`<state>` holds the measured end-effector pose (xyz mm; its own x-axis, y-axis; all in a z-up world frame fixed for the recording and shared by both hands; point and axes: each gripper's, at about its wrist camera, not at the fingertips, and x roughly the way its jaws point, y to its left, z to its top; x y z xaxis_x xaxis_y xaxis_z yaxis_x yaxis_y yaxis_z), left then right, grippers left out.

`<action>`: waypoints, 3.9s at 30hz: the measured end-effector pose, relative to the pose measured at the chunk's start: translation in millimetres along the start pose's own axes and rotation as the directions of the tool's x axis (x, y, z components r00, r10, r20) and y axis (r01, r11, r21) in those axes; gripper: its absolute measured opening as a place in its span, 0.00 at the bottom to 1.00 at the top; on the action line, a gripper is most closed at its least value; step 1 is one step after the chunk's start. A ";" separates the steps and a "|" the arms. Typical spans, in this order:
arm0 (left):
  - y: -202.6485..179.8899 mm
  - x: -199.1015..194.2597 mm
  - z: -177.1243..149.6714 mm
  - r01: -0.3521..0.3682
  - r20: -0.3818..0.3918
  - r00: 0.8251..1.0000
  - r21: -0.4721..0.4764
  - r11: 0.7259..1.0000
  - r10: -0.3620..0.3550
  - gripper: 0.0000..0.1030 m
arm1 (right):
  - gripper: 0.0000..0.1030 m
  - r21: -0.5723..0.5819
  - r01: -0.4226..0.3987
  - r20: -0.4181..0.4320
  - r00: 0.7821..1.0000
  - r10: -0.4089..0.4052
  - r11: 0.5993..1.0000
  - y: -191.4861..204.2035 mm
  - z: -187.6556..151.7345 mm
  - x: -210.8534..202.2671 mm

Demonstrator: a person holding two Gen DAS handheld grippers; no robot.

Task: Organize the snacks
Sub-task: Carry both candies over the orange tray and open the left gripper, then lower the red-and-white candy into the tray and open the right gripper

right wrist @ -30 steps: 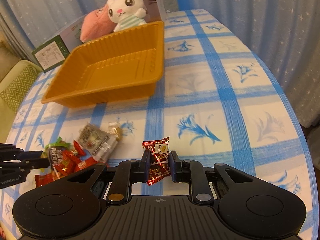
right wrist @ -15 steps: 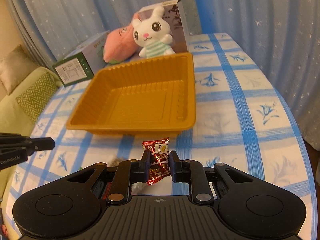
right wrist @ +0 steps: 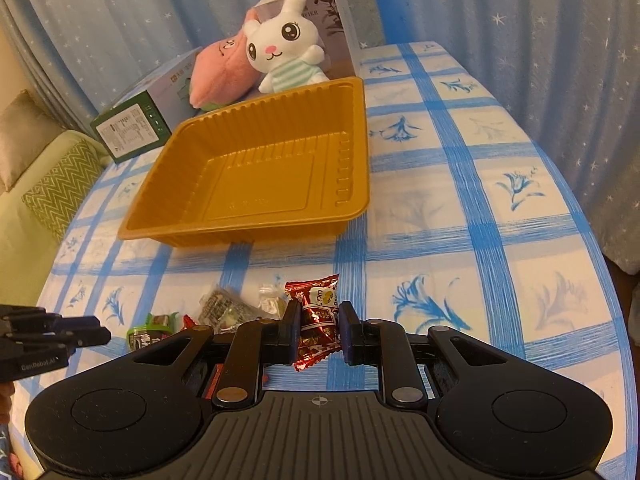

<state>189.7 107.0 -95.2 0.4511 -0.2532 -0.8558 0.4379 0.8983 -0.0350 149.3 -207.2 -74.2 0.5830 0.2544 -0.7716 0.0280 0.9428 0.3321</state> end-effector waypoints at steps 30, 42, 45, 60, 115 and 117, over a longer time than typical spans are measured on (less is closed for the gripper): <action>-38.1 57.7 20.9 0.128 -0.018 0.992 0.316 0.940 -0.129 0.21 | 0.20 0.049 0.058 0.007 0.998 -0.058 0.997 -10.2 -9.3 -16.1; -30.2 26.8 16.7 0.079 0.047 0.995 0.181 0.980 -0.089 0.19 | 0.20 0.032 0.031 0.016 0.999 -0.031 0.999 -6.0 -4.5 -14.2; -26.6 9.0 23.7 0.060 0.087 0.993 0.147 0.987 -0.074 0.19 | 0.20 0.024 0.017 0.022 1.000 -0.018 1.000 -3.3 -2.1 -14.5; -43.4 -4.7 118.4 0.009 0.191 0.982 0.025 1.000 -0.014 0.19 | 0.20 -0.047 -0.036 0.101 0.994 0.041 0.998 14.2 45.9 -3.4; -7.0 40.1 140.4 -0.100 0.085 0.990 -0.147 0.984 0.113 0.28 | 0.30 -0.099 -0.147 0.011 0.989 0.149 0.984 38.0 121.3 100.5; -7.1 36.9 138.9 -0.103 0.089 0.989 -0.153 0.983 0.117 0.31 | 0.50 -0.099 -0.142 0.017 0.989 0.144 0.985 35.6 119.3 94.8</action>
<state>311.2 41.4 -54.8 0.5667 -0.1770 -0.8047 0.2651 0.9639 -0.0254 302.4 -175.2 -70.8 0.5947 0.3840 -0.7063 -0.1353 0.9138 0.3829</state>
